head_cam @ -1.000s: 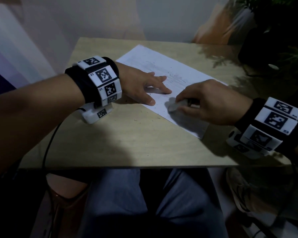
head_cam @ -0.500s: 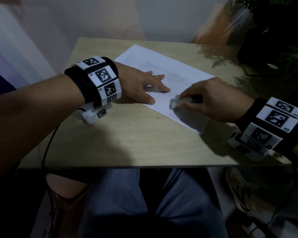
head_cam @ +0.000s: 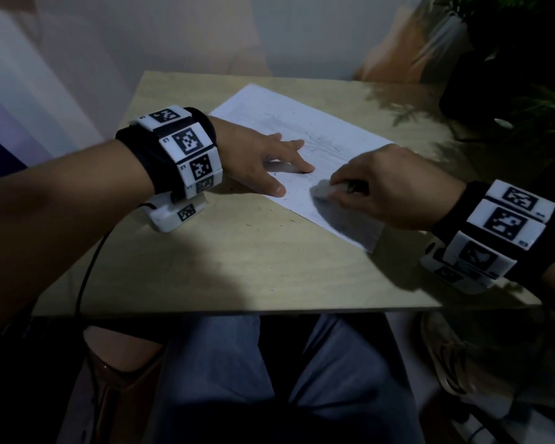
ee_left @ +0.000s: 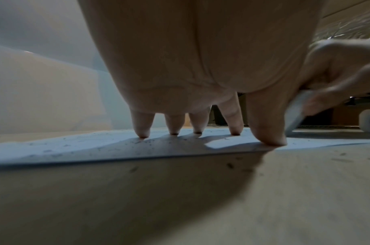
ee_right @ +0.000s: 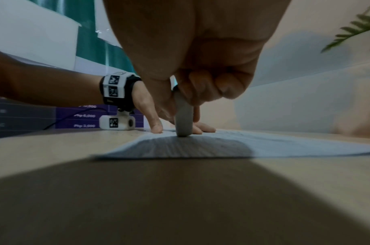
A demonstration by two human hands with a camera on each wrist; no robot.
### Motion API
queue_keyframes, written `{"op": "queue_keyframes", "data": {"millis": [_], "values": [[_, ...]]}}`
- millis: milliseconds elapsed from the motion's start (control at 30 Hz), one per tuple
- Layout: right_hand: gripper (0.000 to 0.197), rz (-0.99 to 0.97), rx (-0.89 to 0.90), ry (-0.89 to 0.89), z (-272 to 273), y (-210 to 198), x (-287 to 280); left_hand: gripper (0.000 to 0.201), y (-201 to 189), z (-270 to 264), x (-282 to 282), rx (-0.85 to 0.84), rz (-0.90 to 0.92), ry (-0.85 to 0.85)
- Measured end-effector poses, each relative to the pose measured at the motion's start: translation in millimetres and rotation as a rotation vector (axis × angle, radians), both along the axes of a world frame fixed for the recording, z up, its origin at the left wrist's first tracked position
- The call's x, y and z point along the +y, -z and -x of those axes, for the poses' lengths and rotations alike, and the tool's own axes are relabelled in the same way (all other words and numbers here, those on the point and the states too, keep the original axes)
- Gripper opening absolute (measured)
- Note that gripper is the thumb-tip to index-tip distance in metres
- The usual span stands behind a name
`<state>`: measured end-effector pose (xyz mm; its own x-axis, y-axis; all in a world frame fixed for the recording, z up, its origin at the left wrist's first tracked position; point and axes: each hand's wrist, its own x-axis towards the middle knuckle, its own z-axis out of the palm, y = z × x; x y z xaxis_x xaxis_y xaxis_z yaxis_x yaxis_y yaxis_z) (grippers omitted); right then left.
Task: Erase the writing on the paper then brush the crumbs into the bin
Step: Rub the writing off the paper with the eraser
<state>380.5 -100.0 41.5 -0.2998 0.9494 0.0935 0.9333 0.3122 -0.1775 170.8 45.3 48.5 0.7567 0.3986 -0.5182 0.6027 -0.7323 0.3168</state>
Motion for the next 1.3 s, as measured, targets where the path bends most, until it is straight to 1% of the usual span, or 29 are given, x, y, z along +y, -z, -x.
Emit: {"op": "queue_keyframes", "data": {"millis": [67, 133, 167, 233, 300, 367, 433, 467, 533, 600, 667, 733, 800, 833, 900, 967, 1000, 1067, 1133, 1167, 1233, 1300], "values": [[0.065, 0.096, 0.097, -0.044, 5, -3, -5, 0.065, 0, 0, 0, 0.003, 0.003, -0.001], [0.071, 0.155, 0.170, 0.003, 4, -5, -4, 0.065, -1, 0, 0, 0.005, -0.006, 0.002], [0.073, 0.138, 0.162, 0.048, 1, -5, 0, 0.065, 0, 0, 0, 0.004, -0.010, 0.002], [0.075, 0.053, 0.085, 0.105, -4, -4, 7, 0.066, 0, 0, 0, 0.000, -0.009, 0.000], [0.072, -0.001, 0.021, 0.089, -3, -2, 8, 0.066, 1, 0, 0, 0.000, -0.004, 0.003], [0.064, 0.014, 0.002, 0.016, 4, -1, 3, 0.066, 0, 0, 1, 0.003, -0.002, 0.004], [0.059, 0.098, 0.089, -0.010, 8, -4, 0, 0.066, 0, 0, 0, 0.005, -0.009, 0.005], [0.058, 0.147, 0.138, 0.018, 7, -6, 1, 0.066, 1, -1, 1, 0.006, -0.014, 0.008], [0.061, 0.166, 0.158, 0.104, 4, -7, 6, 0.068, 2, -1, 1, 0.012, -0.021, 0.013], [0.059, 0.082, 0.082, 0.137, -1, -3, 11, 0.070, 2, 0, 2, 0.010, -0.022, 0.006], [0.057, 0.057, 0.049, 0.091, 2, -1, 10, 0.070, 2, -1, 2, -0.009, -0.032, -0.003], [0.064, 0.116, 0.101, 0.001, 7, 0, 4, 0.067, 2, -2, 2, -0.022, -0.050, -0.014], [0.067, 0.159, 0.132, -0.021, 9, -2, 3, 0.065, 3, -3, 3, -0.020, -0.065, -0.017], [0.064, 0.143, 0.127, 0.010, 7, -2, 4, 0.065, 3, -3, 3, -0.016, -0.066, -0.016], [0.051, 0.068, 0.078, 0.093, 4, -1, 7, 0.065, 4, -3, 3, -0.016, -0.065, -0.015], [0.043, 0.033, 0.039, 0.098, 4, -1, 6, 0.065, 4, -3, 3, -0.019, -0.067, -0.017], [0.042, 0.047, 0.043, 0.058, 6, 0, 4, 0.066, 4, -3, 4, -0.021, -0.066, -0.017], [0.044, 0.136, 0.087, -0.021, 10, -2, -1, 0.065, 4, -4, 4, -0.020, -0.057, -0.020], [0.043, 0.197, 0.127, -0.005, 8, -3, 0, 0.065, 4, -4, 5, -0.017, -0.051, -0.025], [0.043, 0.190, 0.124, 0.032, 6, -3, 2, 0.065, 4, -4, 5, -0.016, -0.049, -0.026], [0.043, 0.113, 0.076, 0.098, 4, -2, 7, 0.066, 5, -4, 5, -0.015, -0.052, -0.024], [0.039, 0.035, 0.026, 0.114, 5, 0, 8, 0.066, 5, -4, 6, -0.014, -0.053, -0.021]]}}
